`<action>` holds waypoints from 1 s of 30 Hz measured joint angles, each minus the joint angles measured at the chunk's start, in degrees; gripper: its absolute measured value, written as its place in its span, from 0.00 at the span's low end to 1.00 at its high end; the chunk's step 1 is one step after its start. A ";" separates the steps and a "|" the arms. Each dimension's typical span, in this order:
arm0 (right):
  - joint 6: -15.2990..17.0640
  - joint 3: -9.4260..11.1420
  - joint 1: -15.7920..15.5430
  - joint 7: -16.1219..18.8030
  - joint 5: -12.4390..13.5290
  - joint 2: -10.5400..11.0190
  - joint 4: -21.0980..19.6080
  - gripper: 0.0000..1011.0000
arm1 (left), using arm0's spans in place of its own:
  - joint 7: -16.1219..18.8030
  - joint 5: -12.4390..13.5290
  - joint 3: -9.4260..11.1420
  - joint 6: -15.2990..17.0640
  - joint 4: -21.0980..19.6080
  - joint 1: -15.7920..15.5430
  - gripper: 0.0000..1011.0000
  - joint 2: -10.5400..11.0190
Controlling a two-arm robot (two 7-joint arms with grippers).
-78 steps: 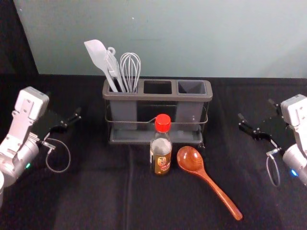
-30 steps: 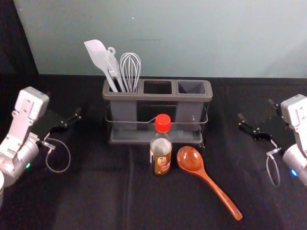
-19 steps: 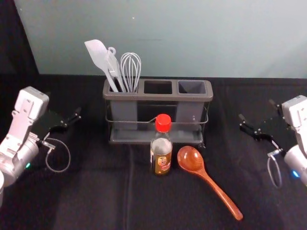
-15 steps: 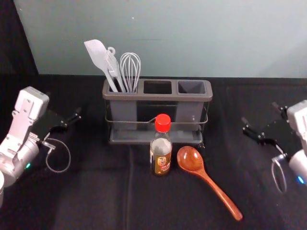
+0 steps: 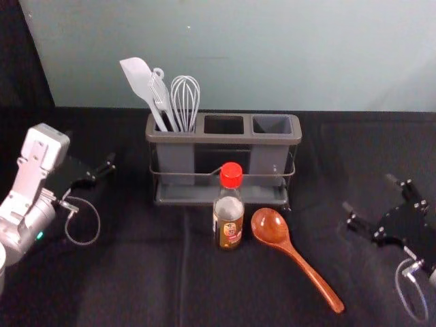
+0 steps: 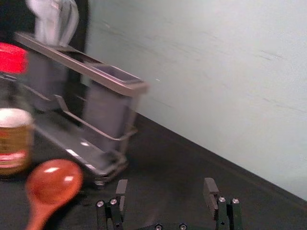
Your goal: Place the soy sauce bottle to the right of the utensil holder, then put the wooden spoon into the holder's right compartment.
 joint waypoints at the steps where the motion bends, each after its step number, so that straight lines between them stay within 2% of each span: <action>1: -0.33 0.21 -0.67 0.60 0.50 0.27 -0.75 0.99 | 0.00 0.01 0.00 0.00 0.00 0.00 0.99 0.00; 4: -1.16 0.60 -2.17 2.17 1.97 0.79 -2.28 0.99 | 0.00 0.00 0.00 0.00 0.00 0.00 0.99 0.00; 7: -2.38 0.80 -3.75 6.23 6.02 0.96 -4.25 0.99 | 0.00 0.00 0.00 0.00 0.00 0.00 0.99 0.00; 8: -2.38 0.80 -3.75 6.23 6.02 0.96 -4.25 0.99 | 0.00 0.00 0.00 0.00 0.00 0.00 0.99 0.00; 10: -2.58 0.50 -3.86 9.70 9.34 0.36 -5.22 0.99 | 0.00 0.00 0.00 0.00 0.00 0.00 0.99 0.00; 15: -1.48 -1.25 -2.32 13.76 11.81 -1.49 -5.92 0.99 | 0.00 0.00 0.00 0.00 0.00 0.01 0.99 0.00; 17: -0.75 -2.02 -1.45 14.76 11.96 -2.33 -5.94 0.99 | 0.00 0.01 0.00 0.00 0.00 0.00 0.99 0.00; 19: 0.79 -3.71 0.76 16.28 11.71 -4.35 -5.43 0.99 | 0.00 0.01 0.00 0.00 0.00 0.00 0.99 0.00; 22: 1.97 -4.93 2.47 16.87 10.85 -5.96 -4.65 0.99 | 0.00 0.00 0.00 0.00 0.00 0.00 0.99 0.00; 26: 3.46 -7.41 5.93 17.16 7.50 -9.48 -3.02 0.99 | 0.00 0.00 0.00 0.00 0.00 0.00 0.99 0.00; 30: 4.15 -8.89 8.32 17.17 5.05 -12.05 -1.74 0.99 | 0.00 0.00 0.00 0.00 0.00 0.00 0.99 0.00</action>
